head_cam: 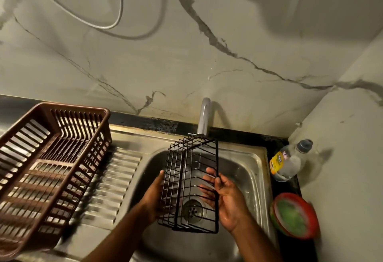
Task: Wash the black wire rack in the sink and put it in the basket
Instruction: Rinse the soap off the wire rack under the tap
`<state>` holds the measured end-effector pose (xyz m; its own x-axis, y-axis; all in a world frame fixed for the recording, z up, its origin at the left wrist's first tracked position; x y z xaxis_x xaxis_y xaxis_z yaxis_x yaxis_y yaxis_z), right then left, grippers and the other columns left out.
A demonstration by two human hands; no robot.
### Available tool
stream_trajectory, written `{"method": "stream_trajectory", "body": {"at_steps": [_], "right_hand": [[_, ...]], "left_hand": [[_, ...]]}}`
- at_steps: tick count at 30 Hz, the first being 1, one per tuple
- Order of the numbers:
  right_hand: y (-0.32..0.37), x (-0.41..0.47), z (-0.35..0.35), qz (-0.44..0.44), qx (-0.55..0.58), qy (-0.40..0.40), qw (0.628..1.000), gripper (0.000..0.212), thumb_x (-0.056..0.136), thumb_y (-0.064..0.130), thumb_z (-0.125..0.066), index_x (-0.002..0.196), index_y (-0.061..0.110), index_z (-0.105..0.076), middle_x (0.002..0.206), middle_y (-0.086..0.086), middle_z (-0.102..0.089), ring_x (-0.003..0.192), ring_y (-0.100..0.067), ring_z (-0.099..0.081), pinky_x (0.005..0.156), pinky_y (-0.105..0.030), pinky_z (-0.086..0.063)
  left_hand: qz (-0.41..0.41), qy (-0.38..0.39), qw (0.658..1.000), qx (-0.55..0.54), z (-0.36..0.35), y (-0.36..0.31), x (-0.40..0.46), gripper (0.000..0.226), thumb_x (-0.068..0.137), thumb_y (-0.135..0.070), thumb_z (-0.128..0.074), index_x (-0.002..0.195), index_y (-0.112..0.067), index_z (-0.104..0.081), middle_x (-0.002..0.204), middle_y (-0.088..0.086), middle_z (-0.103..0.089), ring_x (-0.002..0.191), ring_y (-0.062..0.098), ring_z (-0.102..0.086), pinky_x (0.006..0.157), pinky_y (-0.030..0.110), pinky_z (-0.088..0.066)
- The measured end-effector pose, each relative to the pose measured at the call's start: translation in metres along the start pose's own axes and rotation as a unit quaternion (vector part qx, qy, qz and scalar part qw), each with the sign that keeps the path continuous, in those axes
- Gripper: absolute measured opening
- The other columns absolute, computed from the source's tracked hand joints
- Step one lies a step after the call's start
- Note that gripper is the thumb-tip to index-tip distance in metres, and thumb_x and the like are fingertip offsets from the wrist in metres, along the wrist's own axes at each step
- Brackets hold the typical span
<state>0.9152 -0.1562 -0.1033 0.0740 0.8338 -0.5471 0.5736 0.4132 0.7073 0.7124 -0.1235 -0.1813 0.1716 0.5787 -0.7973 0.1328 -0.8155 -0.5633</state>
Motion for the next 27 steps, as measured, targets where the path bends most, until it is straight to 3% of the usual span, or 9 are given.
{"method": "stream_trajectory", "body": {"at_steps": [2,6,9,12,14,17,21,27], "right_hand": [[0.0,0.003,0.008,0.001,-0.005,-0.016,1.0,0.032,0.107,0.008,-0.04,0.122,0.013,-0.067,0.101,-0.005,-0.077,0.074,-0.018,-0.074,0.056,-0.025,-0.058],[0.005,0.01,0.025,0.009,-0.053,-0.069,0.996,0.032,0.106,0.005,-0.042,0.122,0.021,-0.065,0.107,-0.008,-0.074,0.067,-0.015,-0.066,0.056,-0.023,-0.052],[0.001,0.012,0.04,0.01,-0.083,-0.123,0.989,0.021,0.104,0.02,-0.051,0.114,0.017,-0.069,0.115,-0.01,-0.073,0.095,-0.025,-0.07,0.078,-0.036,-0.056],[-0.007,0.011,0.041,-0.001,-0.095,-0.139,0.986,0.049,0.095,0.054,-0.052,0.124,0.018,-0.068,0.12,-0.007,-0.072,0.115,-0.026,-0.064,0.106,-0.051,-0.045],[-0.011,0.012,0.039,0.0,-0.108,-0.134,0.985,0.061,0.091,0.069,-0.047,0.131,0.027,-0.063,0.123,-0.001,-0.07,0.124,-0.026,-0.058,0.114,-0.058,-0.034],[-0.008,0.016,0.032,0.021,-0.137,-0.112,0.984,0.078,0.081,0.082,-0.047,0.14,0.031,-0.056,0.144,-0.001,-0.057,0.134,-0.023,-0.049,0.116,-0.058,-0.032],[-0.003,0.015,0.025,0.036,-0.138,-0.092,0.986,0.098,0.064,0.087,-0.058,0.145,0.032,-0.051,0.148,0.003,-0.054,0.134,-0.019,-0.05,0.115,-0.057,-0.034],[-0.009,0.005,0.037,0.03,-0.128,-0.098,0.986,0.08,0.074,0.07,-0.059,0.143,0.031,-0.052,0.141,-0.002,-0.06,0.127,-0.019,-0.056,0.11,-0.054,-0.042]], "left_hand": [[-0.018,0.039,0.999,0.005,-0.013,-0.014,-0.002,0.074,0.094,-0.075,-0.038,0.118,-0.012,-0.069,0.117,0.015,-0.074,0.097,0.034,-0.071,0.072,0.038,-0.055],[-0.094,0.012,0.993,0.069,-0.023,-0.042,-0.009,0.073,0.085,-0.078,-0.051,0.113,-0.014,-0.073,0.114,0.017,-0.074,0.094,0.03,-0.07,0.078,0.042,-0.054],[-0.17,-0.052,0.979,0.1,-0.029,-0.061,-0.022,0.057,0.087,-0.069,-0.054,0.111,-0.02,-0.07,0.11,0.007,-0.074,0.099,0.028,-0.071,0.078,0.039,-0.054],[-0.234,-0.088,0.963,0.106,-0.033,-0.074,-0.032,0.06,0.079,-0.072,-0.061,0.104,-0.019,-0.072,0.1,0.007,-0.073,0.084,0.022,-0.067,0.069,0.032,-0.052],[-0.257,-0.108,0.952,0.127,-0.032,-0.077,-0.033,0.075,0.066,-0.085,-0.062,0.105,-0.022,-0.072,0.095,0.001,-0.074,0.084,0.016,-0.068,0.07,0.03,-0.052],[-0.281,-0.131,0.935,0.17,-0.03,-0.084,-0.033,0.086,0.058,-0.096,-0.06,0.114,-0.031,-0.069,0.104,-0.007,-0.075,0.097,0.011,-0.071,0.09,0.04,-0.059],[-0.311,-0.12,0.922,0.199,-0.035,-0.093,-0.038,0.061,0.071,-0.091,-0.055,0.106,-0.043,-0.066,0.105,-0.013,-0.074,0.101,0.007,-0.07,0.095,0.043,-0.058],[-0.313,-0.113,0.923,0.19,-0.042,-0.089,-0.04,0.047,0.086,-0.074,-0.042,0.102,-0.039,-0.068,0.1,-0.006,-0.073,0.095,0.013,-0.071,0.087,0.04,-0.06]]}}
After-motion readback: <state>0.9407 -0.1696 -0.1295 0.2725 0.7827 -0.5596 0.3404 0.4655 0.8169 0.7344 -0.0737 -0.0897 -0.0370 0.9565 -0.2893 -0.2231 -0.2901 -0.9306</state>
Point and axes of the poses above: each hand's wrist, its own x-axis towards the middle knuckle, its own z-axis out of the back of the hand, y = z × x, the point moved 10 cm from there along x, towards the middle knuckle
